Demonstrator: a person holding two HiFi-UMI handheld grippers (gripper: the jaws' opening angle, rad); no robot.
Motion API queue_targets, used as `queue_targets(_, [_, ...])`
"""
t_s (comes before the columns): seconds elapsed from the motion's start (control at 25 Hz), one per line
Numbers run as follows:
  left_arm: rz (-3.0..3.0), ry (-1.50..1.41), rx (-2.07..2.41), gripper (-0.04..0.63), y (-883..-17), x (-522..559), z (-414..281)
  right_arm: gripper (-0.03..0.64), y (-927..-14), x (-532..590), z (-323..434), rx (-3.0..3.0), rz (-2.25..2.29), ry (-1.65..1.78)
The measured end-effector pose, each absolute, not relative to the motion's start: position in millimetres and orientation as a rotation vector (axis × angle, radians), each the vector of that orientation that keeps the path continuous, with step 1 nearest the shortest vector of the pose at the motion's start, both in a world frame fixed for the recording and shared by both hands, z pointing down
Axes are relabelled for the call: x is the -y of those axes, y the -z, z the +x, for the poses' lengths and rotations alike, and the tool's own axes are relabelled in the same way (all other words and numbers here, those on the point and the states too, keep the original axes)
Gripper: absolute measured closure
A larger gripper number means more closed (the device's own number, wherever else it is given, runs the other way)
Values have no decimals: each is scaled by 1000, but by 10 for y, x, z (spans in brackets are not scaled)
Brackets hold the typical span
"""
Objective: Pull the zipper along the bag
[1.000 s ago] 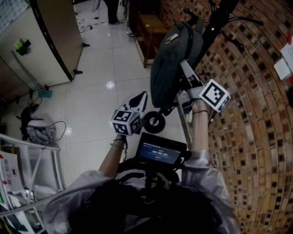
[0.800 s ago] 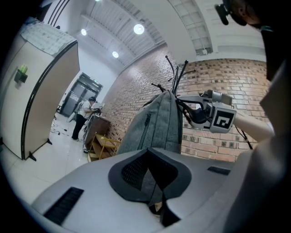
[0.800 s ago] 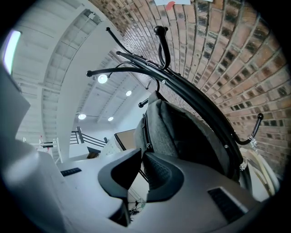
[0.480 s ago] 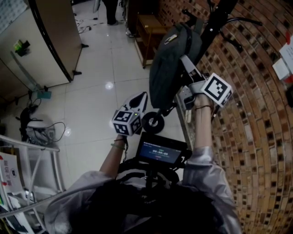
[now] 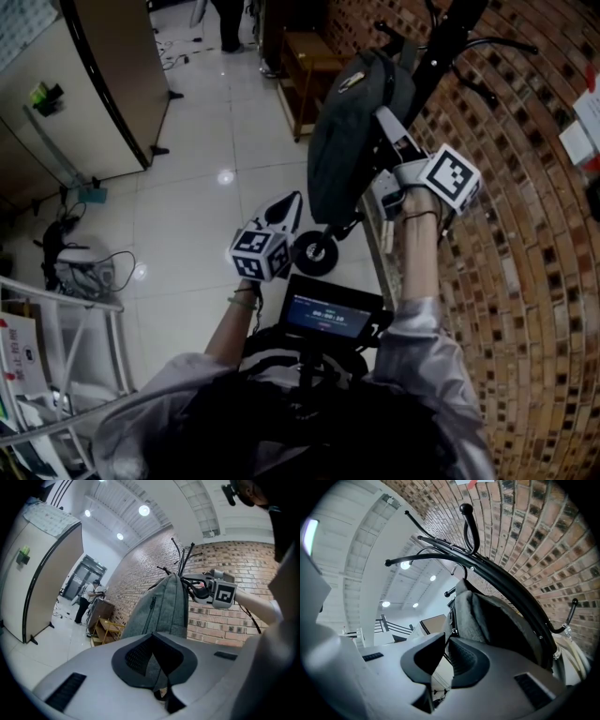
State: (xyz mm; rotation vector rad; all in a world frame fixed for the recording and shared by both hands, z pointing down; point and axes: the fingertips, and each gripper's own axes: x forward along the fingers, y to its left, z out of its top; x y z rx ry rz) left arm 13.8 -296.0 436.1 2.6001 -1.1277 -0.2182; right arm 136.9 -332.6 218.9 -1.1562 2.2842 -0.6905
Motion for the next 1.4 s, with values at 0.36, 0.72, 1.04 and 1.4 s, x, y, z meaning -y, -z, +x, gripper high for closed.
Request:
queue_targets(0.36, [2597,210,1127,588,-4383,2968,135,580,-2086,3371,1381,-2287,-1151,689])
queue_targets(0.72, [2595,207,1122,588,-4396,2980,154,578,-2022,3418,1388,-2295,-1136,703])
queue_targets(1.04, [2590,199,1122,588,-4417,2977,156,578,-1959,3469,1415,-2284,-1129,722])
queue_targets(1.4, [2593,191,1118,588,-4441,2974,194,578,-1905,3506,1412,-2310,-1133,709])
